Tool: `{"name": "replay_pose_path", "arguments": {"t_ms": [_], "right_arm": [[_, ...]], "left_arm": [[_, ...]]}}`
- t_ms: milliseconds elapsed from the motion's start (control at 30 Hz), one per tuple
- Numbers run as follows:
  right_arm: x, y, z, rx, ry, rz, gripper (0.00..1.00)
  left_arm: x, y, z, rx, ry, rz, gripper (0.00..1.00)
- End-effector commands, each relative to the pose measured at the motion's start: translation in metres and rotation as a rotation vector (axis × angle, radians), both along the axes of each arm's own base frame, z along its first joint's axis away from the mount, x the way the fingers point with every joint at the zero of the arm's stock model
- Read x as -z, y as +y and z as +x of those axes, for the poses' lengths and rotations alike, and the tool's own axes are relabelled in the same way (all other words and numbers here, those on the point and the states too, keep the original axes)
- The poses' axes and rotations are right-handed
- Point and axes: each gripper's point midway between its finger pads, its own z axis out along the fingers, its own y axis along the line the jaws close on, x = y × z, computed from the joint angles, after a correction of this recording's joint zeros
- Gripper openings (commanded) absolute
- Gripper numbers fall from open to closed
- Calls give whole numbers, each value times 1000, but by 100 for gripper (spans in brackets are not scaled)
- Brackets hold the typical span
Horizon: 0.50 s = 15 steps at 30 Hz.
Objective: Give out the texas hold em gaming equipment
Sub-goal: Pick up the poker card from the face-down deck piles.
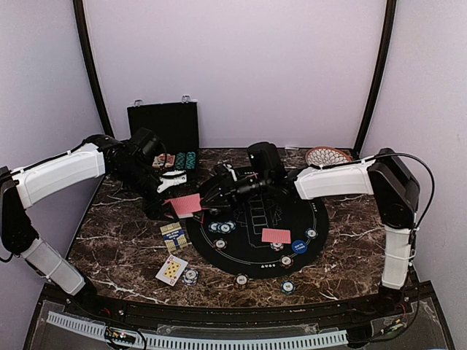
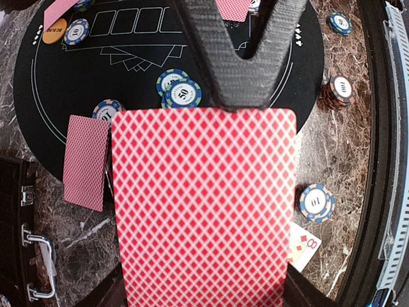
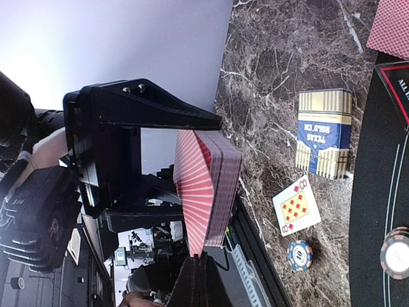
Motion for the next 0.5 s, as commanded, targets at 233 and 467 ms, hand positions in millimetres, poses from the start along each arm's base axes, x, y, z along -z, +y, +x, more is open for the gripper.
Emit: {"name": "replay_pose_path", "arguments": {"t_ms": [233, 467], "right_arm": [[-41, -19, 15, 40, -7, 144, 0], [-20, -14, 9, 29, -16, 78, 35]], "left_arm": [[1, 2, 2, 8, -17, 5, 0], [0, 0, 2, 12, -12, -3, 0]]}}
